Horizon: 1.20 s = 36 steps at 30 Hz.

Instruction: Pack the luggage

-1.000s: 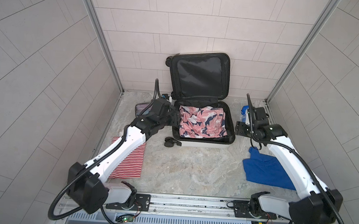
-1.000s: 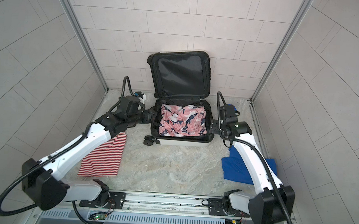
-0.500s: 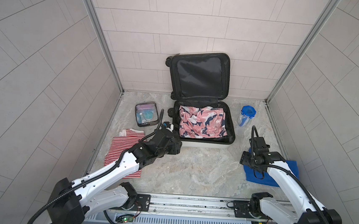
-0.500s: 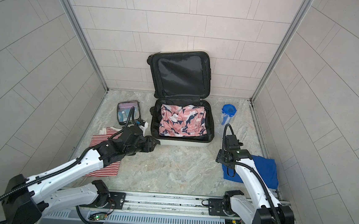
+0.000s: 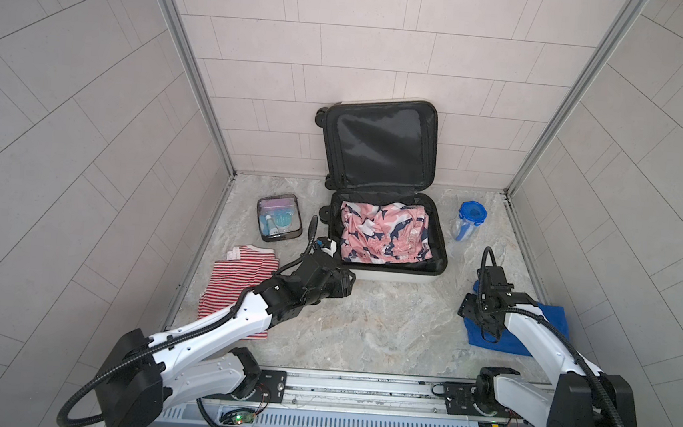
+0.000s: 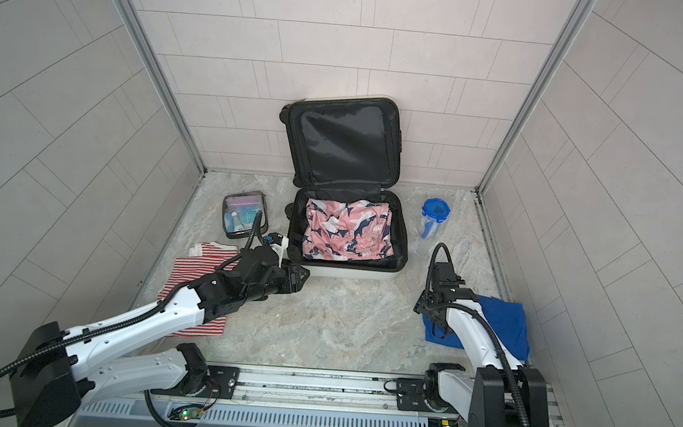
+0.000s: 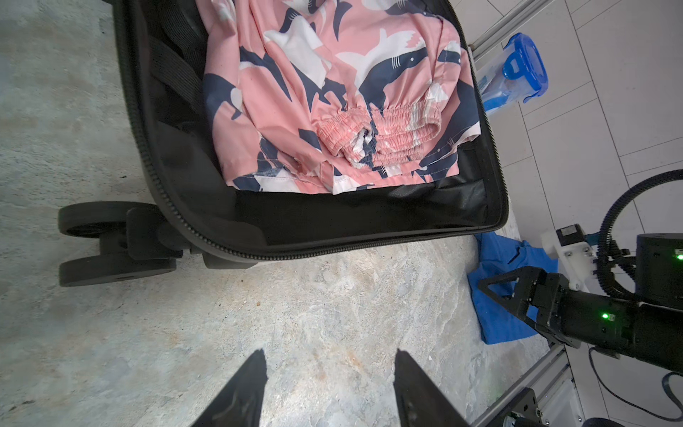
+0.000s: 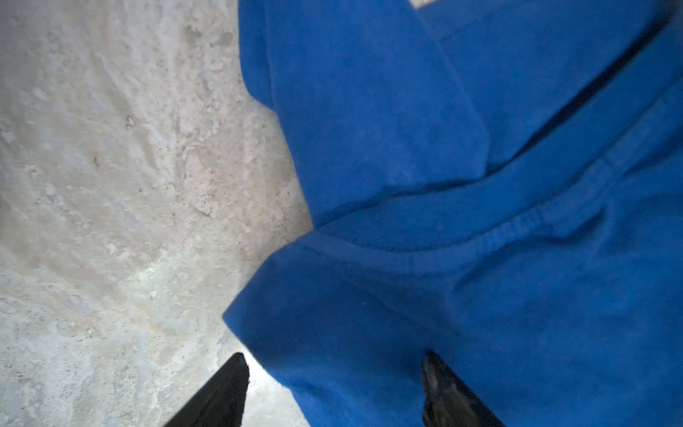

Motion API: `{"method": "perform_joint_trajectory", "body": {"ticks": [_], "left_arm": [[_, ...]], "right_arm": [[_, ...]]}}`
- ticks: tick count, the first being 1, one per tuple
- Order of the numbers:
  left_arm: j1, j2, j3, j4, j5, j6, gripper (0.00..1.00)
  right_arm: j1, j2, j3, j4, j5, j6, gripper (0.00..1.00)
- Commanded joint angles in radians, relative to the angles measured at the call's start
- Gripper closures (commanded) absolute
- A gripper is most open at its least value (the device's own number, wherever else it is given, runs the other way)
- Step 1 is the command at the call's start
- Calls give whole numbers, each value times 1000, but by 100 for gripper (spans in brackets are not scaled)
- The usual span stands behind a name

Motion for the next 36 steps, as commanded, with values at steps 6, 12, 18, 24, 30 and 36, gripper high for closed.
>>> {"method": "perform_joint_trajectory", "body": {"ticks": [6, 12, 18, 24, 30, 36], "left_arm": [[-7, 2, -13, 42, -6, -23, 41], [-7, -19, -30, 42, -19, -36, 42], [-7, -2, -29, 21, -54, -49, 43], [-6, 12, -56, 26, -79, -86, 45], [-7, 23, -64, 45, -80, -94, 45], [-7, 32, -71, 14, -92, -106, 43]], "right_arm": [[-5, 120, -19, 69, -116, 47, 31], [-3, 143, -46, 111, -158, 63, 49], [26, 48, -57, 68, -162, 60, 72], [124, -52, -83, 35, -155, 110, 85], [286, -73, -82, 30, -116, 194, 94], [490, -63, -66, 51, -59, 299, 97]]}}
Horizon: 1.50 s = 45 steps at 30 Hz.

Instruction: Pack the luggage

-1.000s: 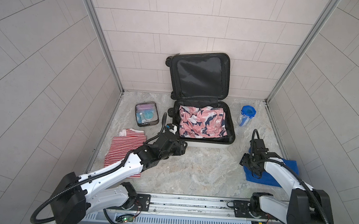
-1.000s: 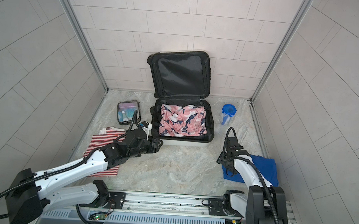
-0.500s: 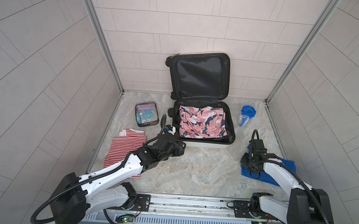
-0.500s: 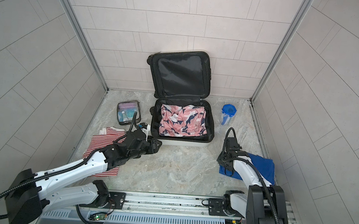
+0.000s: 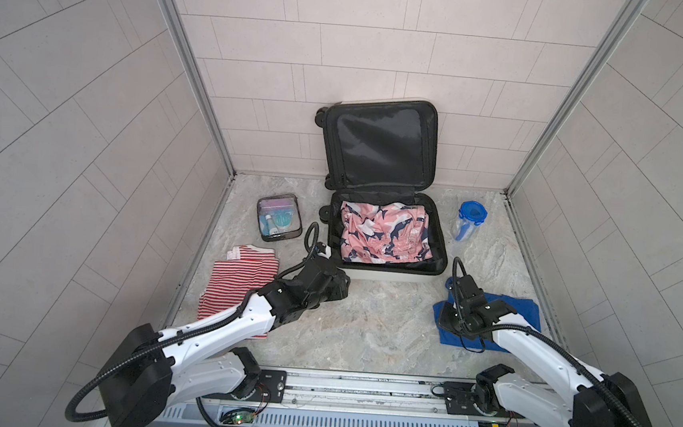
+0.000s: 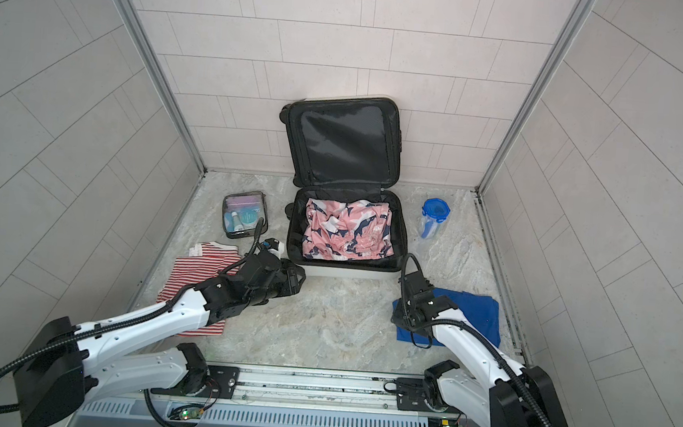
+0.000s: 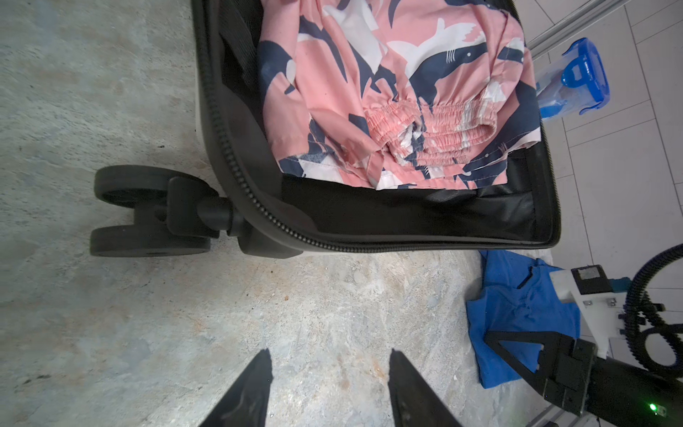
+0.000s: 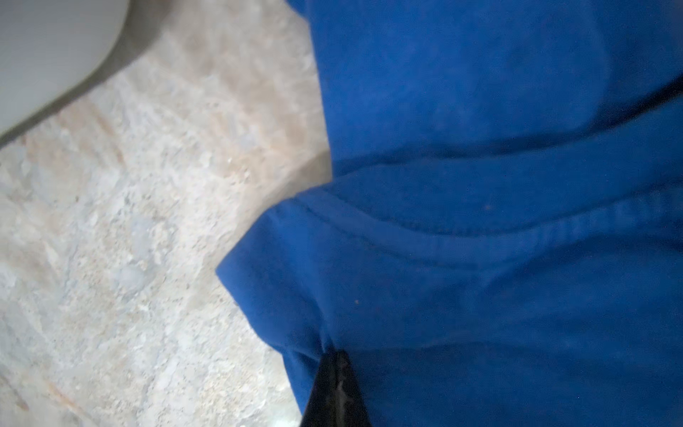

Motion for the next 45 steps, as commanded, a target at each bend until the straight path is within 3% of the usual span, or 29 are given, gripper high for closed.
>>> {"method": "perform_joint_trajectory", "body": {"ticks": [1, 11, 20, 28, 37, 45], "left_arm": [[-6, 0, -16, -3, -34, -34, 43], [-4, -3, -76, 35, -69, -85, 42], [6, -112, -153, 3, -143, -114, 35], [67, -233, -206, -74, -125, -117, 31], [80, -237, -216, -41, -67, -95, 27], [75, -139, -121, 22, 90, 0, 25]], "right_arm": [[99, 3, 14, -6, 55, 99, 97], [359, 105, 109, 12, 115, 183, 100], [494, 260, 285, 43, 118, 190, 100], [580, 450, 479, -12, 128, 167, 100], [554, 417, 449, -133, 252, 110, 46], [464, 328, 323, -143, 261, 61, 32]]}}
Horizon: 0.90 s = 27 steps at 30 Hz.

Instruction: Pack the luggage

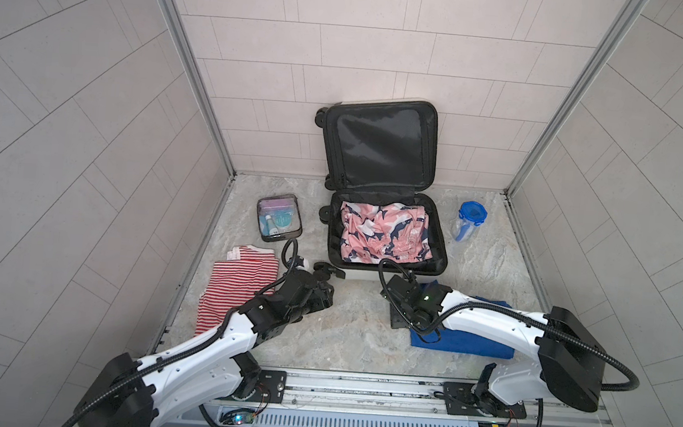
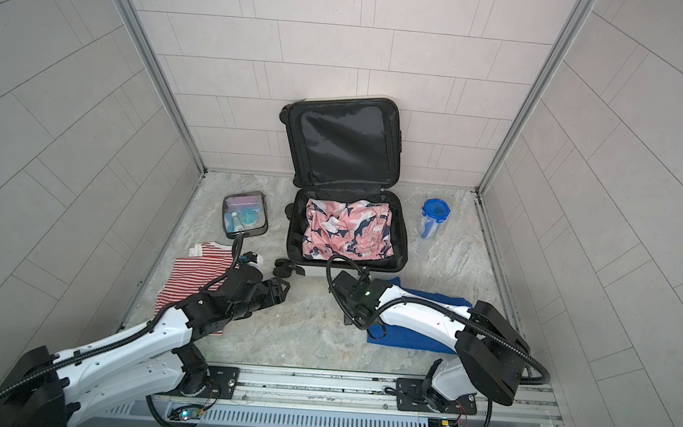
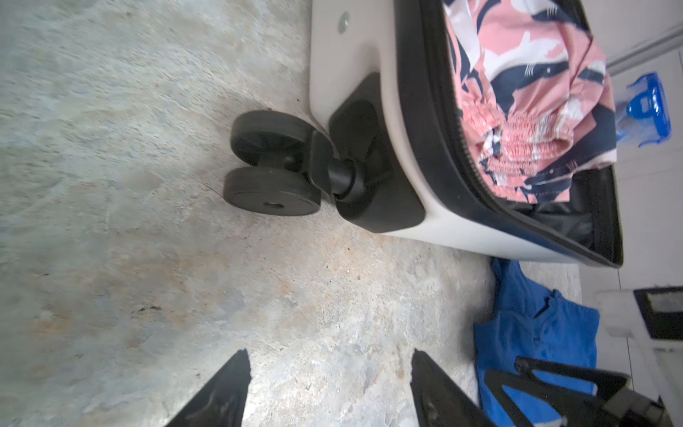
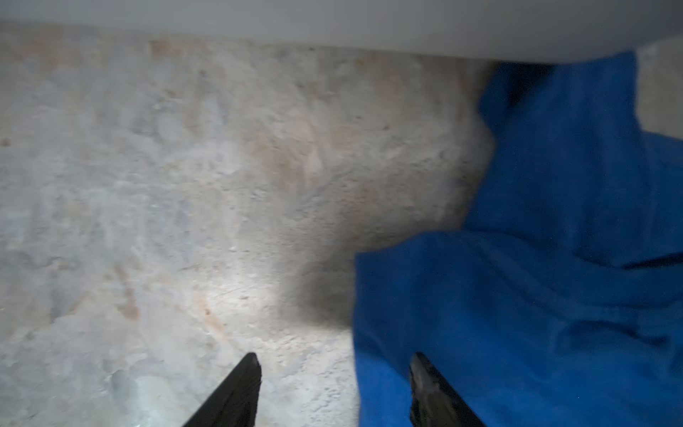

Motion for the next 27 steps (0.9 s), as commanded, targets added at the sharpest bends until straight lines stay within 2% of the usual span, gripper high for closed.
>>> {"method": "perform_joint_trajectory", "body": {"ticks": [1, 6, 10, 16, 20, 22, 27], "left_arm": [[-6, 45, 70, 43, 74, 54, 25], [-33, 109, 104, 85, 81, 60, 24], [-44, 125, 116, 101, 78, 54, 25], [-43, 111, 116, 88, 66, 54, 25], [-44, 97, 111, 79, 55, 53, 25], [-44, 91, 108, 77, 48, 52, 25], [-44, 67, 65, 116, 2, 31, 25]], "right_arm": [[-29, -44, -39, -33, 31, -27, 32], [-52, -21, -74, 11, 10, -42, 32], [-55, 16, -95, 61, -8, -40, 39], [-54, 64, -108, 103, -25, -31, 61], [-38, 63, -107, 107, -26, -16, 84], [-19, 62, -94, 99, -24, -12, 92], [36, 90, -30, 81, -27, -4, 100]]}}
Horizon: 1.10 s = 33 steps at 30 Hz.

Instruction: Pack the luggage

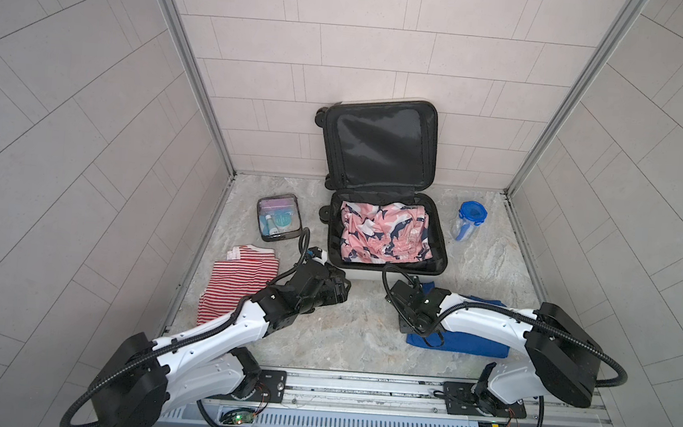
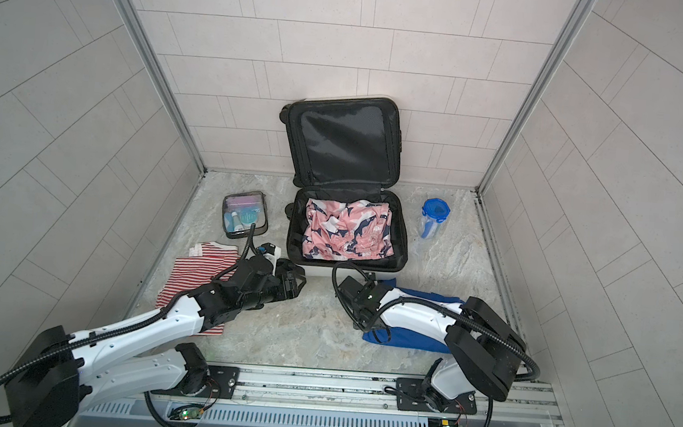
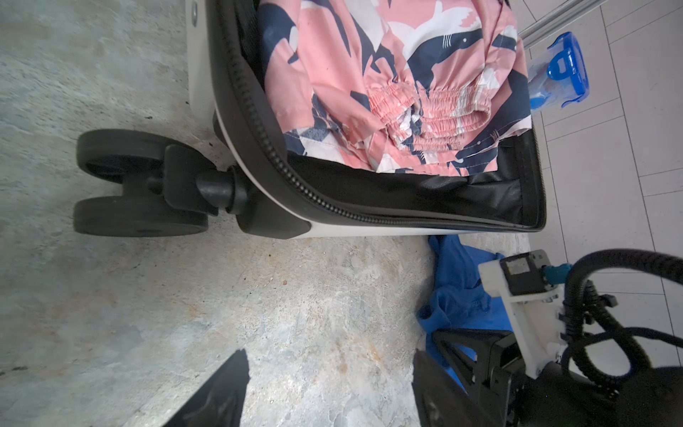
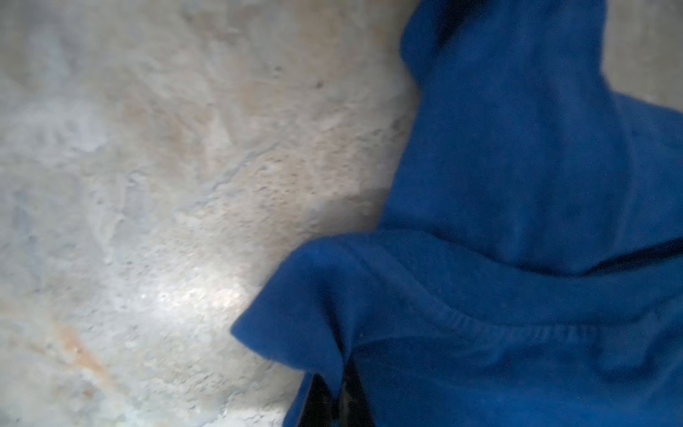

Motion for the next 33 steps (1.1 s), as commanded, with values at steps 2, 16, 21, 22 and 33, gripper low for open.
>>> {"method": "perform_joint_trajectory", "body": {"ticks": [2, 16, 21, 22, 33], "left_arm": [[0, -51, -49, 40, -68, -27, 24], [34, -169, -87, -91, -118, -40, 21], [61, -211, -99, -129, -113, -39, 20], [68, -218, -101, -139, -113, -39, 19], [88, -250, -55, -202, -63, 46, 18]], "right_arm": [[59, 43, 63, 4, -40, 23, 100], [191, 200, 343, 7, -93, 26, 100], [216, 288, 448, 32, -132, 28, 100], [222, 305, 473, 32, -137, 27, 100], [256, 385, 579, 18, -150, 7, 65]]}}
